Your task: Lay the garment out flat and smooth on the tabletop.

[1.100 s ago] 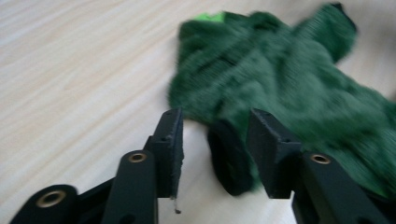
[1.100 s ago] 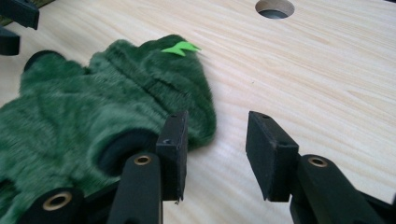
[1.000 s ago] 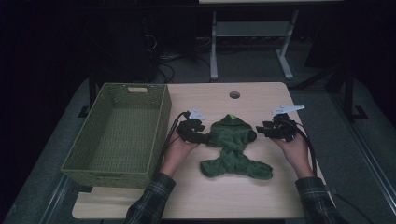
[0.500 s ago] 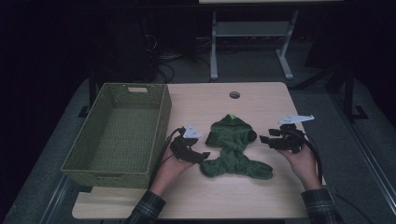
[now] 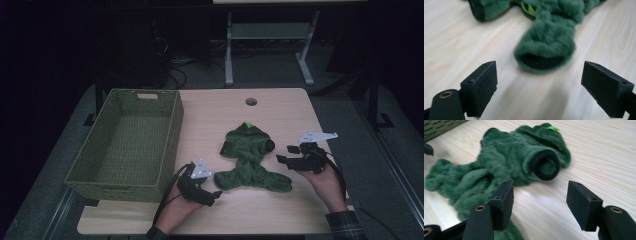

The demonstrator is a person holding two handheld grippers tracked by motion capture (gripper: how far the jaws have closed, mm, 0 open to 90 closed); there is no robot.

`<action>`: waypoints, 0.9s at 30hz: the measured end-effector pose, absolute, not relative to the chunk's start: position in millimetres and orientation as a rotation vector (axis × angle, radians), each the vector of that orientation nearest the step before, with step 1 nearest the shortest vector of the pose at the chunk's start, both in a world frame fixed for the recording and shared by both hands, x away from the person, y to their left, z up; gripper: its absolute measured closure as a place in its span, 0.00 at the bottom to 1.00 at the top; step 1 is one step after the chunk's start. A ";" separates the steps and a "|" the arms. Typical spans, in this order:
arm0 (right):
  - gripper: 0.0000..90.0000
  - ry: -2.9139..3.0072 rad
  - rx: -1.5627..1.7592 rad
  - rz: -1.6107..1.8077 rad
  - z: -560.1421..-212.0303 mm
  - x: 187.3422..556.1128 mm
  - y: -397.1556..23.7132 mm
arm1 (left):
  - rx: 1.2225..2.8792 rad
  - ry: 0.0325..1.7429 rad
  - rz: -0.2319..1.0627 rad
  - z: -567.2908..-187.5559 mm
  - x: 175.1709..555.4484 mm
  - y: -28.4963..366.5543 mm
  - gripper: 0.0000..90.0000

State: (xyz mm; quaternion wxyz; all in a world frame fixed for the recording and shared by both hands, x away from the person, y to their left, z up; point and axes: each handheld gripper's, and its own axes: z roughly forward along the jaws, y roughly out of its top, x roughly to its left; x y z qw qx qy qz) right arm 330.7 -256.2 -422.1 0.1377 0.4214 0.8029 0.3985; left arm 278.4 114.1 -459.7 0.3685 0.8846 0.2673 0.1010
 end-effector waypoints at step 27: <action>0.55 2.489 0.987 1.255 -420.1 293.8 -178.3 | 2.263 0.668 0.287 -477.1 262.0 129.8 0.14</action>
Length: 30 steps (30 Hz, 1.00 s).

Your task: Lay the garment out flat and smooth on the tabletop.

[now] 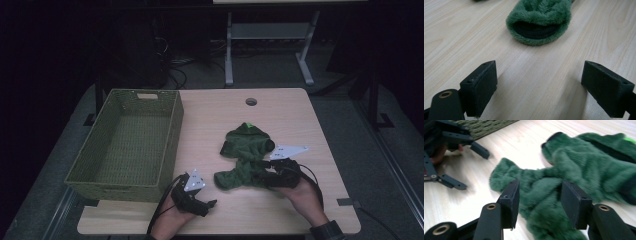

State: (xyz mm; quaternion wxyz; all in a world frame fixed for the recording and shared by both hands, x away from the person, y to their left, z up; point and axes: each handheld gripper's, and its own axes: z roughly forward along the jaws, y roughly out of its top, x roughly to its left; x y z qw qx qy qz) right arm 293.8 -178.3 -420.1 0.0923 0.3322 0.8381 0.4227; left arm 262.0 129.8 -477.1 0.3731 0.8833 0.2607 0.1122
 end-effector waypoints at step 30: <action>0.80 2.678 0.728 1.262 -437.5 285.6 -84.9 | 2.253 0.676 0.283 -477.5 261.9 130.2 0.16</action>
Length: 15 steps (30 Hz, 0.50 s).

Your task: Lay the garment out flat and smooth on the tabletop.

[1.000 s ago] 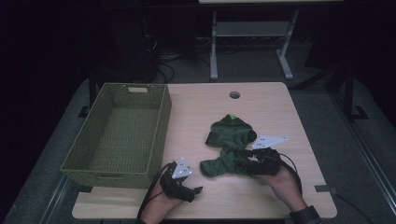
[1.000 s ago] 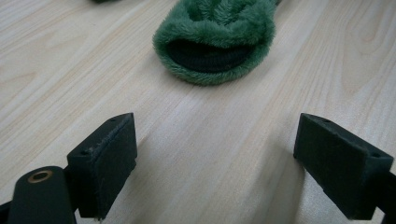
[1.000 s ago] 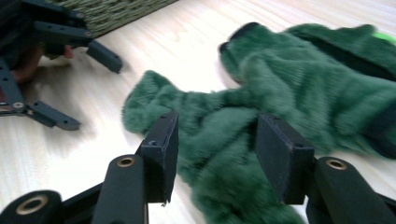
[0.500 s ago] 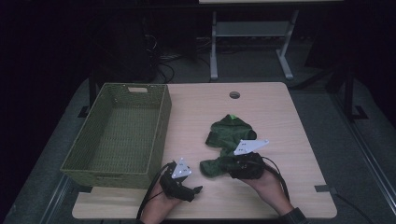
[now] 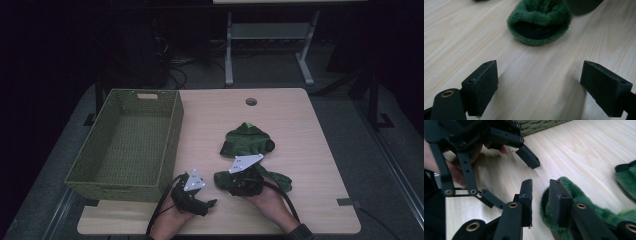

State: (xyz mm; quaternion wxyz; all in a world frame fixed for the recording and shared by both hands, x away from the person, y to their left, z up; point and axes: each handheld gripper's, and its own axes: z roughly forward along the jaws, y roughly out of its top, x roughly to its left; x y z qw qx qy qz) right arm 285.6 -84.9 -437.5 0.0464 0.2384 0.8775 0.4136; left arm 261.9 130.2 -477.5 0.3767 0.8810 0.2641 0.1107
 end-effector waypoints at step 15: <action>0.82 2.667 0.683 1.080 -467.5 289.0 -66.2 | 2.257 0.672 0.278 -477.4 262.2 130.3 0.16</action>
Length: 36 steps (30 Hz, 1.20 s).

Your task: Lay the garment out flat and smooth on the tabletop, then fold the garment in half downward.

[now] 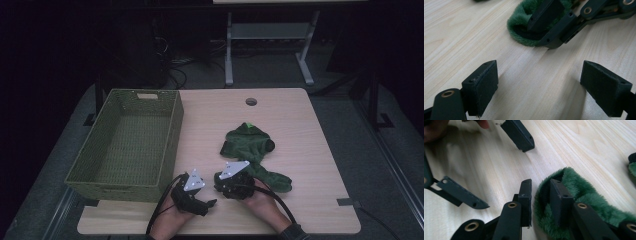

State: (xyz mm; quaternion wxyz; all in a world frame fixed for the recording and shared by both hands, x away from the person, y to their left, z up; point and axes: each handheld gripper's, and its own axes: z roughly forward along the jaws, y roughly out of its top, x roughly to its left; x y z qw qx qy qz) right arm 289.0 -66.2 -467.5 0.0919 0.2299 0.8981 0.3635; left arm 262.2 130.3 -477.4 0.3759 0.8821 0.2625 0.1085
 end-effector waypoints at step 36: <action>0.95 2.484 0.855 1.451 -421.5 289.8 -137.7 | 2.255 0.670 0.280 -477.4 262.6 130.3 0.16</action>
